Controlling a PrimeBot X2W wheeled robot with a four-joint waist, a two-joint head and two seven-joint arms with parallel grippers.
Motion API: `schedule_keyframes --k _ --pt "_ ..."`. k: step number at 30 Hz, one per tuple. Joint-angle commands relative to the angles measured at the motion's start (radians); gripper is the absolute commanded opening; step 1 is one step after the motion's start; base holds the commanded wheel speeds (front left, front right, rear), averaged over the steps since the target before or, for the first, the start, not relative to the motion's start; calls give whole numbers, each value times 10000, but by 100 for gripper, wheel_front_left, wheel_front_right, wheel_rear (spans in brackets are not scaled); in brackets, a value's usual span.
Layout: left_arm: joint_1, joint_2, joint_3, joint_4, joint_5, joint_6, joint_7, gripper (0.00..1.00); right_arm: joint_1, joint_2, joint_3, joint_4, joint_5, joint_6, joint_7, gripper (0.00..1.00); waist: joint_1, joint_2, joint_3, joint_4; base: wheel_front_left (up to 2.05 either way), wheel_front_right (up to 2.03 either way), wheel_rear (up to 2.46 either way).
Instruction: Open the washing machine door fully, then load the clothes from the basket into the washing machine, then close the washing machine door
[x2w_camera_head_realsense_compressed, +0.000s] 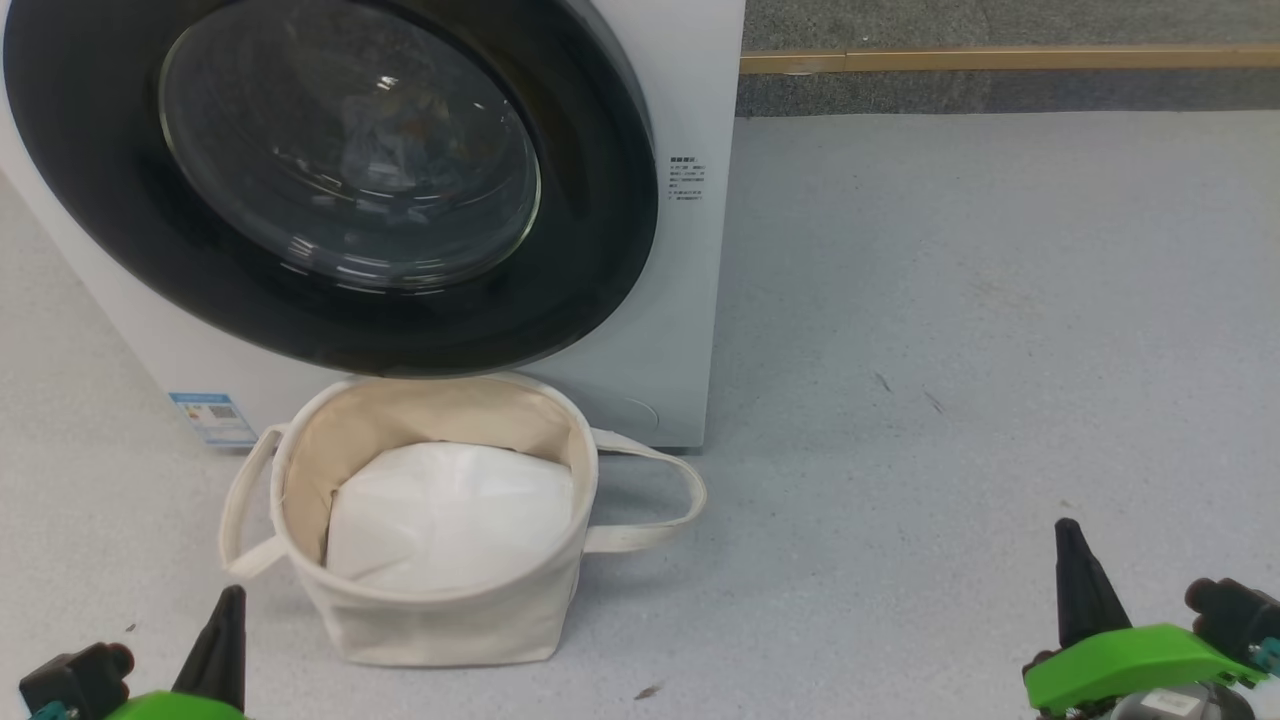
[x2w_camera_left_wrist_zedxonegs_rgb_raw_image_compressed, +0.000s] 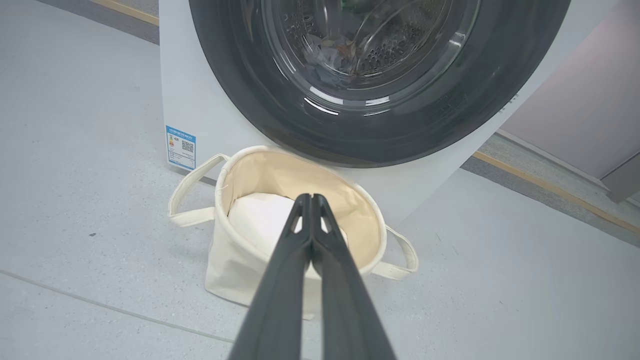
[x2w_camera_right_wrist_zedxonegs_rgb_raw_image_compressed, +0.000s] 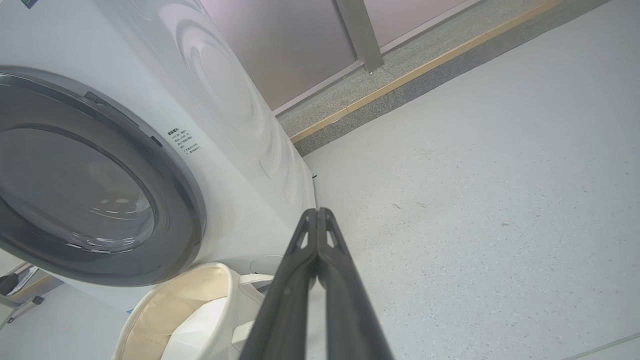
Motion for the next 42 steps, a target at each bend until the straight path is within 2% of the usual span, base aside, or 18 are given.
schedule_keyframes --k 1,42 --pt "-367 134 370 -312 -168 3 81 0 -460 -36 4 -373 256 2 68 0 -1 0 0 3 0 0 0" --pt "-65 -1180 1758 -1001 -2913 7 1196 0 -472 -82 0 -576 4463 2 1033 0 -1 0 18 107 0 0 0"
